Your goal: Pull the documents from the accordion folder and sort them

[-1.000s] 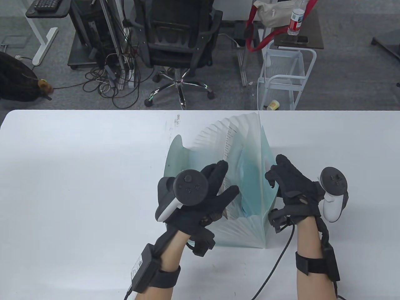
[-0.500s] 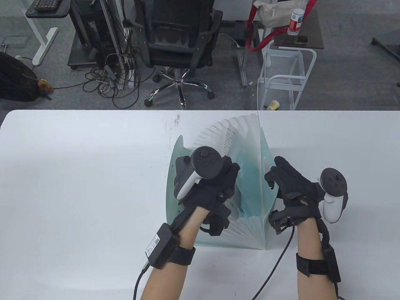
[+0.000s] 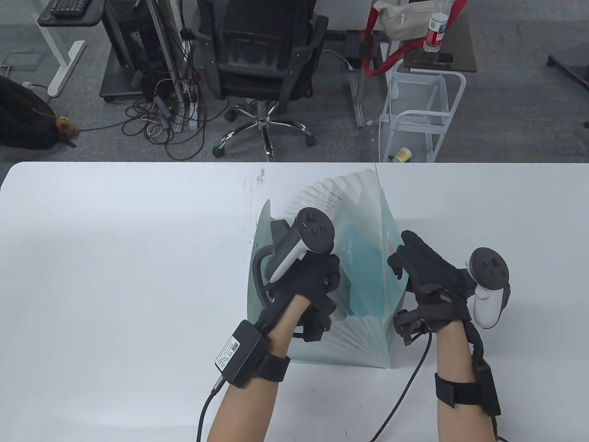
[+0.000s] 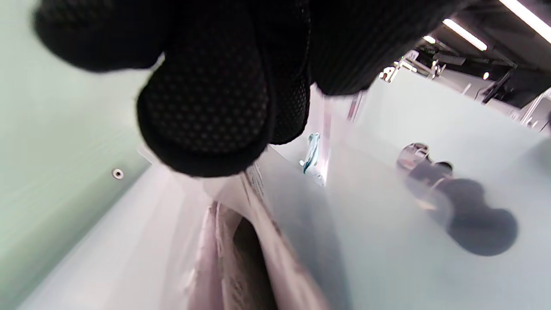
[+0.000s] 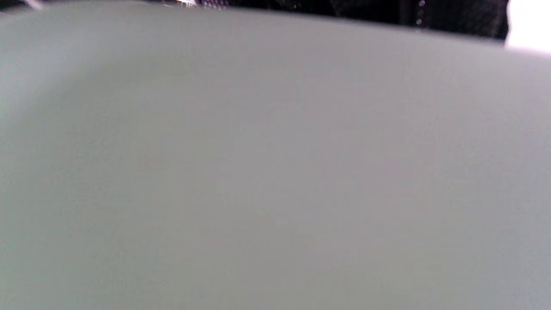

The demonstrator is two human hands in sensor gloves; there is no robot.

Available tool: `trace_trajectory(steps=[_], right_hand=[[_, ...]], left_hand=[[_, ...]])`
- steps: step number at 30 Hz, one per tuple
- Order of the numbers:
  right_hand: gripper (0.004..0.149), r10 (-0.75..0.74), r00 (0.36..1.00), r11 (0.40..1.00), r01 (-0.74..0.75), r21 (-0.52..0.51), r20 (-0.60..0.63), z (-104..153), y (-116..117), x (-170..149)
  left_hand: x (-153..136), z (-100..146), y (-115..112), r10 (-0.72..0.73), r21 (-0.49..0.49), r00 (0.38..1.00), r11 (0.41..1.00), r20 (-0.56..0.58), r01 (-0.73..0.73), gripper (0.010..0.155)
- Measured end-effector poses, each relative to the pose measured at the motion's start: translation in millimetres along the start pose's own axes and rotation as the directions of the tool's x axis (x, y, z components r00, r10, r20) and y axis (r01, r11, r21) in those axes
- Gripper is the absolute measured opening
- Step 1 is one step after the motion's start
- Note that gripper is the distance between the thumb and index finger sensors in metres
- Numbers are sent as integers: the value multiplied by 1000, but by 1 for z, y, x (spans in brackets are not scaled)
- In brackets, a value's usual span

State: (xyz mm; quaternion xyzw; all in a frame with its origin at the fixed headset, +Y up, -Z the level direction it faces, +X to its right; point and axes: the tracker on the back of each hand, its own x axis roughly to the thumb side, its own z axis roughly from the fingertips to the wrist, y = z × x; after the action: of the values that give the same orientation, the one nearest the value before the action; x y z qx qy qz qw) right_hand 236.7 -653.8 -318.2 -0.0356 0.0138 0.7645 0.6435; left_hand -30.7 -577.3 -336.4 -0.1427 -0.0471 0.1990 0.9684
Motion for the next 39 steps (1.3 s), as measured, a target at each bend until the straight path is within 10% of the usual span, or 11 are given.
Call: trace_trajectory(steps=[15, 28, 39], right_hand=[[68, 13, 1000, 1000, -13, 20, 9, 0, 7, 1], [68, 3, 1000, 999, -3, 33, 4, 0, 5, 0], [68, -18, 1000, 999, 18, 45, -2, -1, 4, 0]], left_hand=[[30, 0, -23, -290, -26, 957, 957, -3, 290, 80], [45, 5, -35, -259, -83, 916, 951, 306, 297, 51], [35, -13, -39, -166, -223, 965, 952, 202, 210, 70]])
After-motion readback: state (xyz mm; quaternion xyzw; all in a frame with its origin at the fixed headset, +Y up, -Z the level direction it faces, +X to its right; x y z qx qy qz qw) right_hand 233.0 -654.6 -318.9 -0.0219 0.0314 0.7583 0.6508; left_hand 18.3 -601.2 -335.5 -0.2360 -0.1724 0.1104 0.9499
